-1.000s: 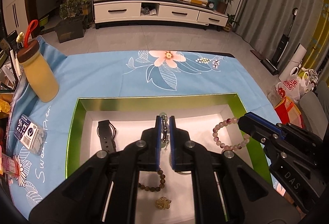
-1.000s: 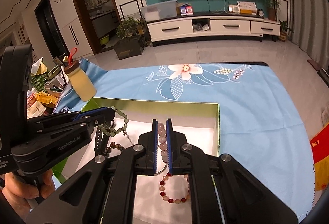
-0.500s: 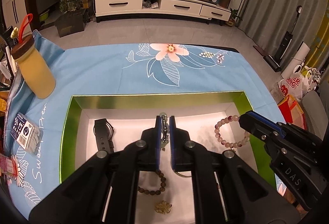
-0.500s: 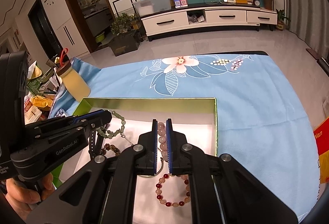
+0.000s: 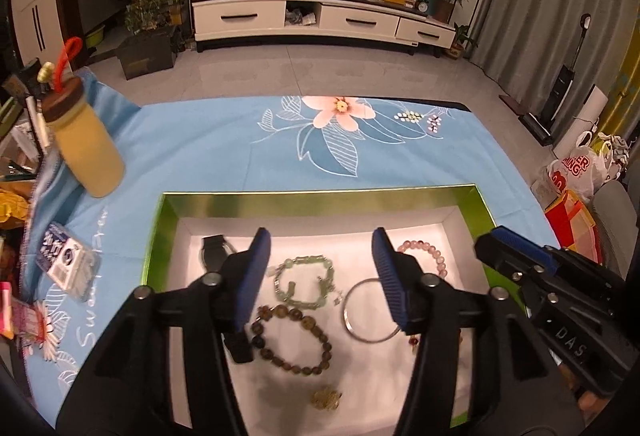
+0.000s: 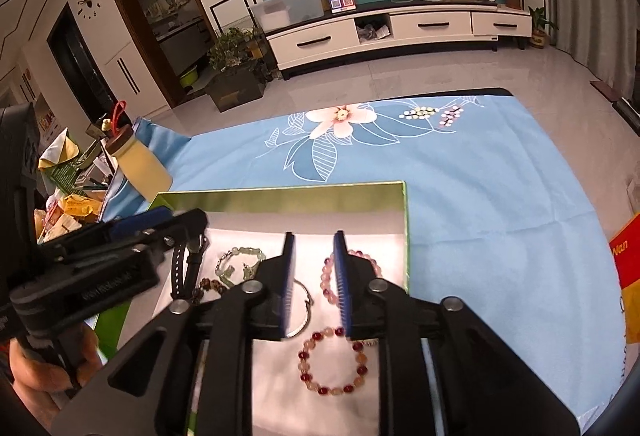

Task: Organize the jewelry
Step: 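Lower both bracelets into the box and open both tools, then withdraw both tools from the box toward the watch and crystal bracelet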

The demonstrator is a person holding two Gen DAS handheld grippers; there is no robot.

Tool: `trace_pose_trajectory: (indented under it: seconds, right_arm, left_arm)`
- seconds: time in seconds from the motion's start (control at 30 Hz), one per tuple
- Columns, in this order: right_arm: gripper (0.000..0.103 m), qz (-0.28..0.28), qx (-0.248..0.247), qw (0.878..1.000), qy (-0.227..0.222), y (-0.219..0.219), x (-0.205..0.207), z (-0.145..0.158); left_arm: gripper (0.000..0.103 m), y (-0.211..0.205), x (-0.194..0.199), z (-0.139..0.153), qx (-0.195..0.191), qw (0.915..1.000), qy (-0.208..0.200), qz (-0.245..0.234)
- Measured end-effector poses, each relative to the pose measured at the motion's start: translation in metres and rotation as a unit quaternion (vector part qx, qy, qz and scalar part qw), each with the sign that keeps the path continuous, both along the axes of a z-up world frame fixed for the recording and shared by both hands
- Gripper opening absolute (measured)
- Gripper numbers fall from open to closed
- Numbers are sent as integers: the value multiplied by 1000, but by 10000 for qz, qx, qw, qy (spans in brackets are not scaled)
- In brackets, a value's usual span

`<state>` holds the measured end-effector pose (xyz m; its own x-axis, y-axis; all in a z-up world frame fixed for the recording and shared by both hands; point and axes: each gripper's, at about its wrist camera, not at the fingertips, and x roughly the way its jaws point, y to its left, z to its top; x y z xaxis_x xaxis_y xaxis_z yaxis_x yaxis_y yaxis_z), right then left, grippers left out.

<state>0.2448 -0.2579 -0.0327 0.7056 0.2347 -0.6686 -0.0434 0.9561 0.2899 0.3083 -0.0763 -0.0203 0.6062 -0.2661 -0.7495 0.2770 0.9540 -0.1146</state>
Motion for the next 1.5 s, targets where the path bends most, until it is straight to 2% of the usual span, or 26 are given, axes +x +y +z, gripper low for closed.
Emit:
trace_pose_trajectory:
  seconds: [0.07,0.23,0.33,0.53,0.57,0.6,0.83,0.97,1.07,1.27,1.5]
  right_arm:
    - [25,-2,-4,10000,-66,-3,-11,4]
    - [34,9,51,9997,-222,-7,-43,13]
    - [37,36,18,9996,-290,-8,-67,16]
    - [45,160,0,9997,-184,-6,-109,12]
    - [52,156,13,9997,-162,-6,-118,10]
    - [55,162,34,9998,-145,-5,-124,8]
    - [55,308,75,9994,106,7,-164,-9]
    - [55,508,63,9983,263,22,-181,-19]
    - [55,649,99,9972,365,33,-188,-25]
    - [55,846,219,9945,579,56,-190,-42]
    - [55,881,214,9936,678,82,-171,-51]
  left_arm:
    - [68,5,-8,5,33,10000,-57,33]
    - [87,25,-37,17,-27,9999,-108,113]
    - [92,39,-59,22,-209,9997,-61,116]
    - [100,60,-102,18,14,9997,69,212]
    - [100,65,-111,15,71,9996,121,244]
    - [101,69,-119,12,89,9995,160,267]
    - [101,109,-155,-21,125,9955,661,674]
    - [101,132,-167,-50,57,9882,1114,1047]
    - [101,145,-178,-63,-47,9846,1235,1233]
    - [101,152,-196,-75,-244,9848,1178,1253]
    - [101,144,-197,-77,-111,9884,1041,1104]
